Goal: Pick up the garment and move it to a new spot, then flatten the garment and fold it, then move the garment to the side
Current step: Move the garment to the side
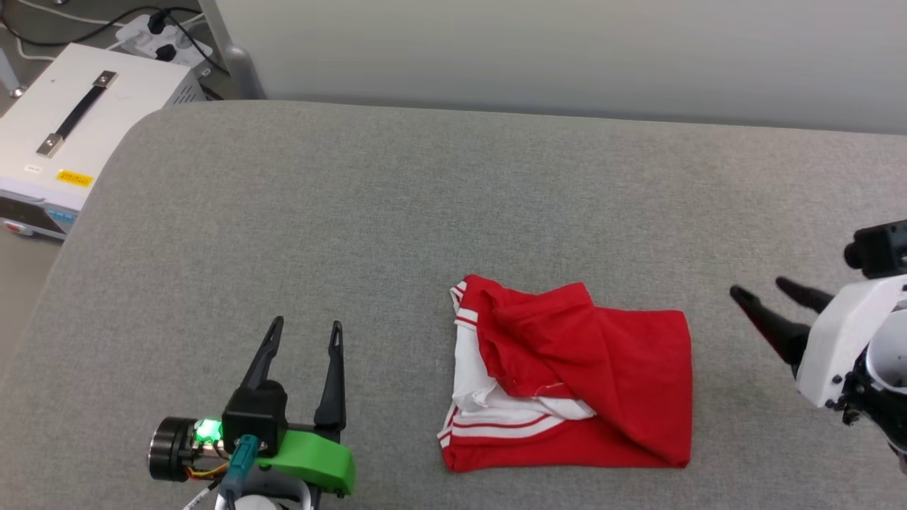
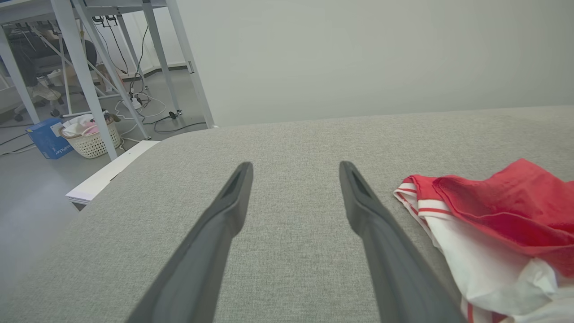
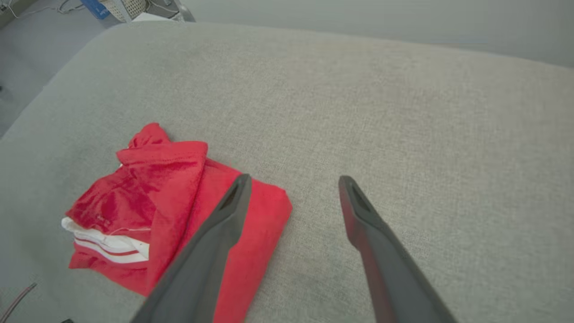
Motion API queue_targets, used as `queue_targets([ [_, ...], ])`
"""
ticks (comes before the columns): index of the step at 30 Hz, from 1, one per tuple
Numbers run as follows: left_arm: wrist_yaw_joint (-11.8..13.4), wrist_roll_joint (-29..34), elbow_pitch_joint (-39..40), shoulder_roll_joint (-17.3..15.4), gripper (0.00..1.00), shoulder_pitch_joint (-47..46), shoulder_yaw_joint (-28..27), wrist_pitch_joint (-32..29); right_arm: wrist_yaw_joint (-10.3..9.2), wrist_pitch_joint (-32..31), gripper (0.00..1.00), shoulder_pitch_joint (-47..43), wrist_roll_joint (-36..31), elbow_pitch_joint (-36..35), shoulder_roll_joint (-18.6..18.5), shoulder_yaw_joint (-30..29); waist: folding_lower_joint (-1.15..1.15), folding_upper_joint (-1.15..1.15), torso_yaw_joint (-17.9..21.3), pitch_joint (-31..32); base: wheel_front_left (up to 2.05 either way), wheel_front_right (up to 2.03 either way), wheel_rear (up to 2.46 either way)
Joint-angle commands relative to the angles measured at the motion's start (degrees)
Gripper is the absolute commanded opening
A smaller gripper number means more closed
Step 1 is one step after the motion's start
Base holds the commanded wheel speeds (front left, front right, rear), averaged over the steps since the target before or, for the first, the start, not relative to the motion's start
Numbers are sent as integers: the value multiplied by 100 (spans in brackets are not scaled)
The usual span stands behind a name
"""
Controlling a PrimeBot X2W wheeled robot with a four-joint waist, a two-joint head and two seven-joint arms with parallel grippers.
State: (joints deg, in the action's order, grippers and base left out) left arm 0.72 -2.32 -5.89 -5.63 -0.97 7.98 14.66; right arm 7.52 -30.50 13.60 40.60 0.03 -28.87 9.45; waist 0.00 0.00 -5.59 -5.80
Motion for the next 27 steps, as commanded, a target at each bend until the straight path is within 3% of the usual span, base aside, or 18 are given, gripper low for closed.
queue_targets([
  [1, -24, 22, -4, 27, 100, -117, 16, 34, -3, -244, 100, 42, 175, 101, -24, 102, 0, 0, -70, -85, 0, 0, 0],
  [8, -41, 31, -6, 67, 100, -303, 70, 34, -3, -948, 100, 52, 600, 529, -17, 544, 0, 0, -249, -369, 0, 0, 0],
  [17, -70, 45, -27, 105, 100, -526, 132, 34, -3, -901, 100, 286, 753, 1346, 307, 1058, 0, 0, -439, -684, 0, 0, 0],
  [24, -54, 36, -85, 129, 100, -586, 134, 34, -3, -873, 100, 181, 888, 1806, 242, 1634, 0, 0, -489, -682, 0, 0, 0],
  [25, -50, 34, -90, 131, 100, -580, 127, 34, -3, -782, 40, 190, 905, 1802, 212, 1699, 0, 0, -483, -671, 0, 0, 0],
  [26, -46, 34, -93, 132, 100, -572, 121, 34, -3, -687, 0, 205, 915, 1783, 184, 1748, 0, 0, -474, -659, 0, 0, 0],
  [27, -40, 31, -97, 133, 100, -556, 109, 34, -3, -565, 0, 234, 934, 1750, 150, 1797, 0, 0, -458, -635, 0, 0, 0],
])
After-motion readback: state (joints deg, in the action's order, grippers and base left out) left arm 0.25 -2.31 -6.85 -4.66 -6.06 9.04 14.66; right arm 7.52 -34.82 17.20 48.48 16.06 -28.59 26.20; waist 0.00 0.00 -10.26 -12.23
